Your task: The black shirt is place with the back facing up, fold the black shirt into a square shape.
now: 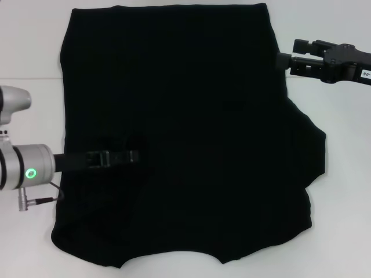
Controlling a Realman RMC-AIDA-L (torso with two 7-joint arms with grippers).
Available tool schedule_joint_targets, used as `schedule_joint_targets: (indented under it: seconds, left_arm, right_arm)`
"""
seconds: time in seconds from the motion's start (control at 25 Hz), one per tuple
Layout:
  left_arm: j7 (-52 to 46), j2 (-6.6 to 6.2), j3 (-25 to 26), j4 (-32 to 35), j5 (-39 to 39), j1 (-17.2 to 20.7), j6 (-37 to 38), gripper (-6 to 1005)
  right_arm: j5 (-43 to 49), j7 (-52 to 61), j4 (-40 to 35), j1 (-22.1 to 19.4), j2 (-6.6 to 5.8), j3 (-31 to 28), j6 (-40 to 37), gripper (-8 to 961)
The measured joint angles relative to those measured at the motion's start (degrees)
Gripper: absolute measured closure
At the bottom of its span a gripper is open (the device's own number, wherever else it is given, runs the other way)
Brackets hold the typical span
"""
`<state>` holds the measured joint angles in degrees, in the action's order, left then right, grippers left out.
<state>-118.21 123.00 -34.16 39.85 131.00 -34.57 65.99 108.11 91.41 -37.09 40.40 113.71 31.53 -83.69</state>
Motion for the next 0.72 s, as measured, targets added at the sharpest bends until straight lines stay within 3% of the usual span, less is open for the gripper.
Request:
schedule_joint_targets:
  seconds: [0.28, 0.72]
  left_arm:
    - [0.36, -0.06, -1.01, -1.76, 0.41, -2.57, 0.59, 169]
    - [0.51, 0.92, -3.41, -6.16, -0.4, -10.54, 0.12, 169]
  right_arm:
    - [0.0, 0.0, 0.0, -0.39, 0.09, -0.19, -0.18, 214]
    - [-0.01, 0.03, 0.0, -0.5, -0.04, -0.24, -0.62, 217]
